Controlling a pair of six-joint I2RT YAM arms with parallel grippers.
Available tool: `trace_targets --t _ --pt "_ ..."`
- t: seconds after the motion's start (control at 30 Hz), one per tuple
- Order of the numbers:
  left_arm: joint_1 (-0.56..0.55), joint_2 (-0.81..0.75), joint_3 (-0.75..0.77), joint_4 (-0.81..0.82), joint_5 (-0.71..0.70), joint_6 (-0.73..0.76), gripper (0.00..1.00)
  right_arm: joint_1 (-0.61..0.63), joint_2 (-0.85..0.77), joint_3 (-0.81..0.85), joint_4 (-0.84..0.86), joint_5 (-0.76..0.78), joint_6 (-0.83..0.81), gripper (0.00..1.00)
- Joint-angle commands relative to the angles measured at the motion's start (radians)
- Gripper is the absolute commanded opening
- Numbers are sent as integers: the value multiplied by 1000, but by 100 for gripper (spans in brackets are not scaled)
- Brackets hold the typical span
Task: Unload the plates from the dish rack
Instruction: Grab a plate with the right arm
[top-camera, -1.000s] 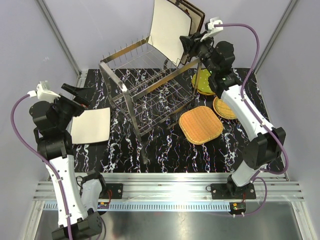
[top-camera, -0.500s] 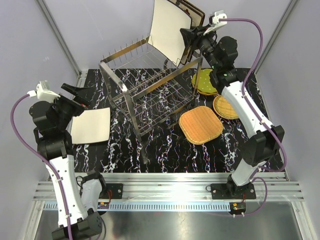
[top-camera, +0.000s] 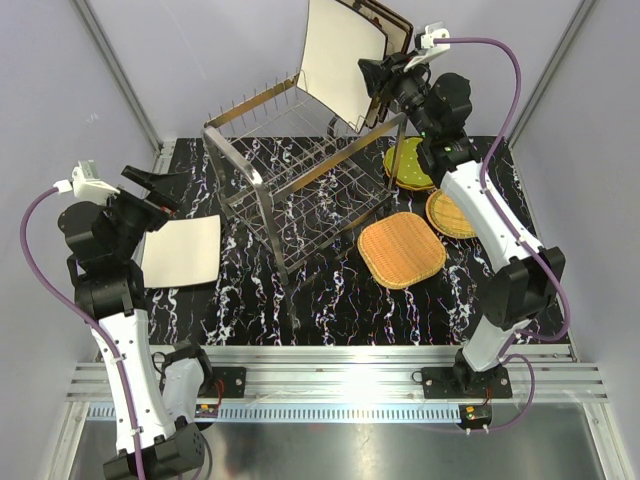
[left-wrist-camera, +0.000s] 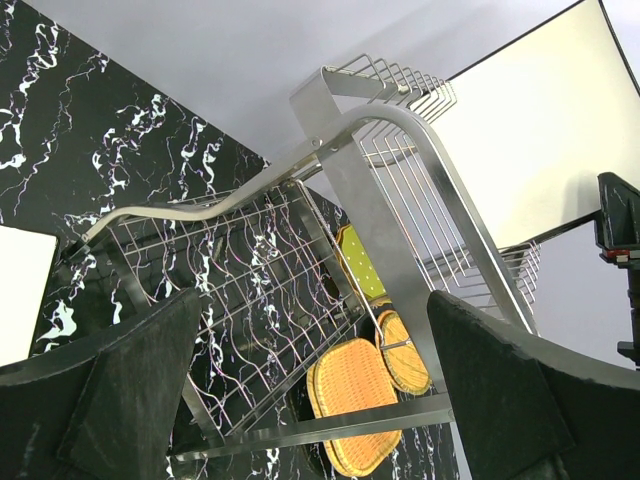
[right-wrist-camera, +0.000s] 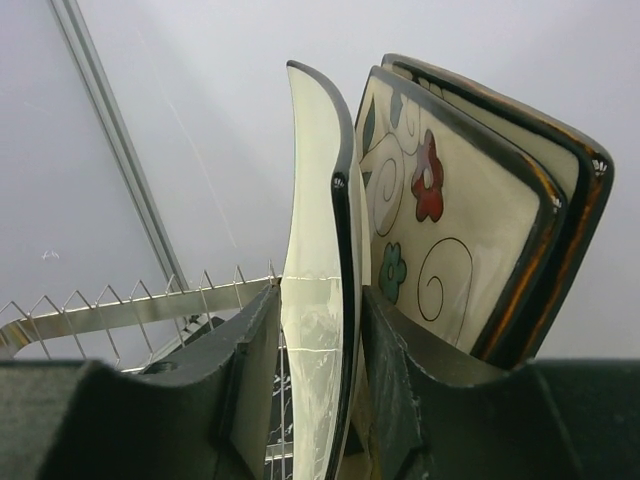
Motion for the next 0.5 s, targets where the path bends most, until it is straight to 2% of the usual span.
trace_targets --t 0.0,0.13,0.17,0.3,0.47 --pt "-3 2 13 52 21 -8 99 -31 56 -6 -58 69 -32 44" --pt "-3 2 13 51 21 -8 99 -31 57 -13 -55 64 -32 33" --pt "-3 2 13 51 20 -8 99 -31 57 -11 -55 60 -32 26" --pt "-3 2 10 51 21 -8 99 -31 53 -11 -57 41 -28 10" --pt "-3 -1 10 51 23 -6 99 -31 33 12 -43 8 -8 0"
